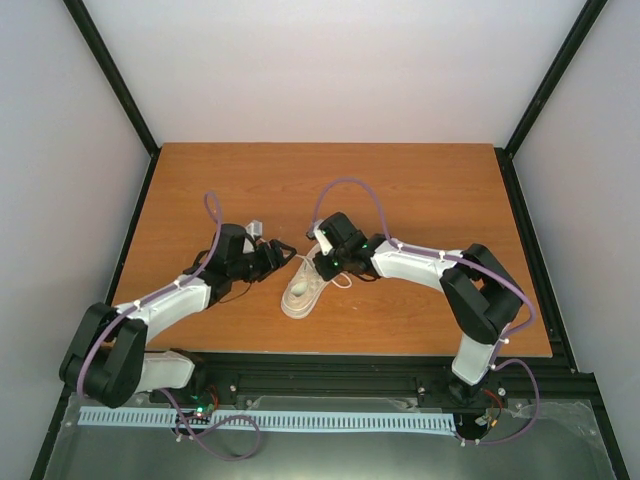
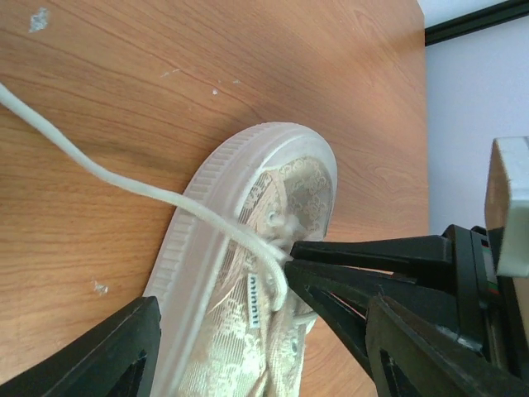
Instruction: Tie the shoes
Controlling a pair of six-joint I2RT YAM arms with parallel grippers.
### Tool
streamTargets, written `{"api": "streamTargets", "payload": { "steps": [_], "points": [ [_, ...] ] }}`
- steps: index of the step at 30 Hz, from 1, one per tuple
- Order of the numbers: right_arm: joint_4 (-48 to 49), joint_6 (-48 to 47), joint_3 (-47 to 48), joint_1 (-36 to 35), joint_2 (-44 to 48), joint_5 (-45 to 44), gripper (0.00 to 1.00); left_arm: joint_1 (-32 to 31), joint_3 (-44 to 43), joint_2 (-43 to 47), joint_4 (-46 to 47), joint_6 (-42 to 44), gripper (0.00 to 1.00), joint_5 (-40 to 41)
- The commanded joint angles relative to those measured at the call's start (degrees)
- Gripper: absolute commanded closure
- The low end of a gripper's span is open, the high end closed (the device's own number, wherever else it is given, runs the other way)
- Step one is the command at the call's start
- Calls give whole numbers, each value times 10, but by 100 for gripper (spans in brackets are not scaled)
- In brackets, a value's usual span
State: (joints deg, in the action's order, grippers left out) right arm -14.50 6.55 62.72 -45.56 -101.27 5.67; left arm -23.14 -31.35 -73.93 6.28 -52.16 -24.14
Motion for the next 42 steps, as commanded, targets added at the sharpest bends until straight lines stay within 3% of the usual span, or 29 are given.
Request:
{"api": "streamTargets", "payload": {
  "steps": [1,9,17,20,26,30,34,36,40,42],
  "points": [
    [-9,-3,-8,-13,21,0,95,2,7,41,-36,-1,30,28],
    [-5,23,-29,-14,88,-41,97,3,6,101,-95,22,29,44],
    [-43,70,-73,-13,170,-155,97,2,-35,87,-170,139,24,-8],
    [-54,96,-95,-7,198,-199,97,-14,-53,54,-192,169,28,-24],
    [-63,150,-153,51,260,-201,97,-70,-71,-22,-175,167,30,-43],
    [-61,180,-200,96,297,-183,97,-95,-71,-59,-130,148,31,-98],
    [-60,197,-235,144,329,-154,96,-103,-80,-53,-126,140,31,-138],
    [-63,200,-244,166,343,-140,84,-104,-92,-34,-146,148,29,-132],
    [-72,183,-236,178,366,-132,43,-88,-123,-12,-204,169,22,-63],
    [-72,171,-228,178,374,-119,30,-56,-125,-19,-193,152,21,-60]
  ]
}}
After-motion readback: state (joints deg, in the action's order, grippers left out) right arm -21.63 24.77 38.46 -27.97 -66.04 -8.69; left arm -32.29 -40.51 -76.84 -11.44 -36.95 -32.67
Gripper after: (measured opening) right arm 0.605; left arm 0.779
